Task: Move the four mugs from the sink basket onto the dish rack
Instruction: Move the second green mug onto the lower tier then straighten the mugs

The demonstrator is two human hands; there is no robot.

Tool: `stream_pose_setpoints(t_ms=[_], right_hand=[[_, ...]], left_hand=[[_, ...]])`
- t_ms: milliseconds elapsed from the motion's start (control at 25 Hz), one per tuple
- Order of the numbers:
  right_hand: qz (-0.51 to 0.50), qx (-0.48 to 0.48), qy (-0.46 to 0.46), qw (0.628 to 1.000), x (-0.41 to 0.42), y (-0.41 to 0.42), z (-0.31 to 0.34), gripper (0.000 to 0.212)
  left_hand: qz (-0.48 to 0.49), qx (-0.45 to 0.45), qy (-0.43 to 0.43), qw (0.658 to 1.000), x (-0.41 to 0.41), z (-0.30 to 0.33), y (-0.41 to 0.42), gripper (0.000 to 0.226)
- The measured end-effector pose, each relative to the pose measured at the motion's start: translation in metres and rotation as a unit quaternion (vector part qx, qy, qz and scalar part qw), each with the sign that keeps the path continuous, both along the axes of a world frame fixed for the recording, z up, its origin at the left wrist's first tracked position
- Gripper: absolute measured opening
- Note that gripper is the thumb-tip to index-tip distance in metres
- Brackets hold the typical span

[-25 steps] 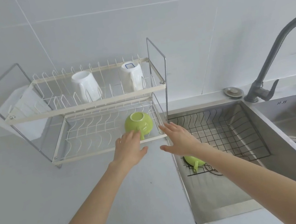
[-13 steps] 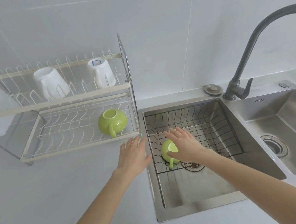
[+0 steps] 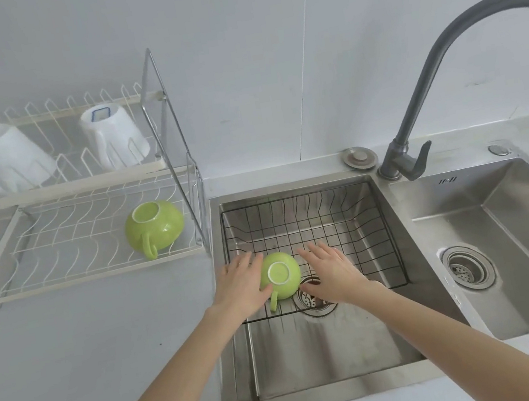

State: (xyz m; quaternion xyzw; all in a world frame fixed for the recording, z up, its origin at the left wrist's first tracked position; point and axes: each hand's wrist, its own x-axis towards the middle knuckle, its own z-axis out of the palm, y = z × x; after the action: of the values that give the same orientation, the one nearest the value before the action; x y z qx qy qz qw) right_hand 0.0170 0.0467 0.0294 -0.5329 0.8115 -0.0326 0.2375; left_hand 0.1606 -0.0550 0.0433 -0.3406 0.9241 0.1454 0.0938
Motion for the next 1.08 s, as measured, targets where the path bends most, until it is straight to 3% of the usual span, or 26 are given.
stream_pose_setpoints(t_ms=[520,1080], right_hand=[[-0.048,0.058,-0.119,0.99,-0.038,-0.026,-0.061,0.069],[-0.219,0.083,-0.293,0.927,-0.039,-0.061,-0.127,0.057]], left_hand=[[0.066,0.122,-0.044,0.989,-0.053,-0.063,-0.024,0.062],[0.219,0.211,-0.015,0.952,-0.082,-0.123,-0.044,0.062]])
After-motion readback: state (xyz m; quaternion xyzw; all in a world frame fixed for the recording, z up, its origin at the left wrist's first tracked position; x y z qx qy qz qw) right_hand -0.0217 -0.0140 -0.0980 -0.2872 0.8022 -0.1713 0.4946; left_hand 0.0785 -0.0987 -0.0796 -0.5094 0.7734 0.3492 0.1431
